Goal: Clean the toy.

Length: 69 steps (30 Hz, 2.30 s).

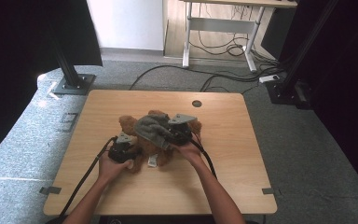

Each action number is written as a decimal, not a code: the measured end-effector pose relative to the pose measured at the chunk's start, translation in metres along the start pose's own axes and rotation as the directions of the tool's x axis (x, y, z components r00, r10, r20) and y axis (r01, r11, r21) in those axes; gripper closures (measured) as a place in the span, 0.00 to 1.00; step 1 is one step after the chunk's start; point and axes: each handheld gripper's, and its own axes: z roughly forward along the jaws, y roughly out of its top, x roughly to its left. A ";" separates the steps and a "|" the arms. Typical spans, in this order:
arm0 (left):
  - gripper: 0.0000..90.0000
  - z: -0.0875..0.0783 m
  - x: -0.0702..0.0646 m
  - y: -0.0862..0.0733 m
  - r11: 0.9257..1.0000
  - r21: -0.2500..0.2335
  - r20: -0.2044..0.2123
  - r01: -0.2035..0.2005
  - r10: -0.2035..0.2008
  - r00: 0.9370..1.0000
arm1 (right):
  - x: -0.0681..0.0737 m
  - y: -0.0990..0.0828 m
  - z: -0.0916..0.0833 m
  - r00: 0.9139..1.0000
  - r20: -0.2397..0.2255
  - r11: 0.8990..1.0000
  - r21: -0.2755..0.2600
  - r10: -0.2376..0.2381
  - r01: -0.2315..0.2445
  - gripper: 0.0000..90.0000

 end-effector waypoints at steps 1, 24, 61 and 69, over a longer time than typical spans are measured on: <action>0.73 0.000 0.000 0.000 1.000 0.000 -0.001 0.001 -0.001 1.000 | 0.005 -0.001 0.003 1.000 -0.014 1.000 0.009 -0.006 0.006 0.86; 0.72 0.003 0.001 0.000 1.000 0.015 -0.003 0.020 -0.020 1.000 | -0.008 -0.053 -0.049 0.990 0.138 0.999 -0.036 -0.003 0.009 0.87; 0.59 -0.027 -0.008 0.002 1.000 -0.024 0.017 -0.011 0.011 1.000 | -0.050 -0.089 -0.098 0.964 0.221 0.984 -0.124 0.150 -0.124 0.87; 0.39 -0.033 -0.013 -0.007 1.000 0.003 0.063 0.024 -0.024 0.998 | -0.048 -0.088 -0.098 0.965 0.218 0.983 -0.136 0.147 -0.119 0.87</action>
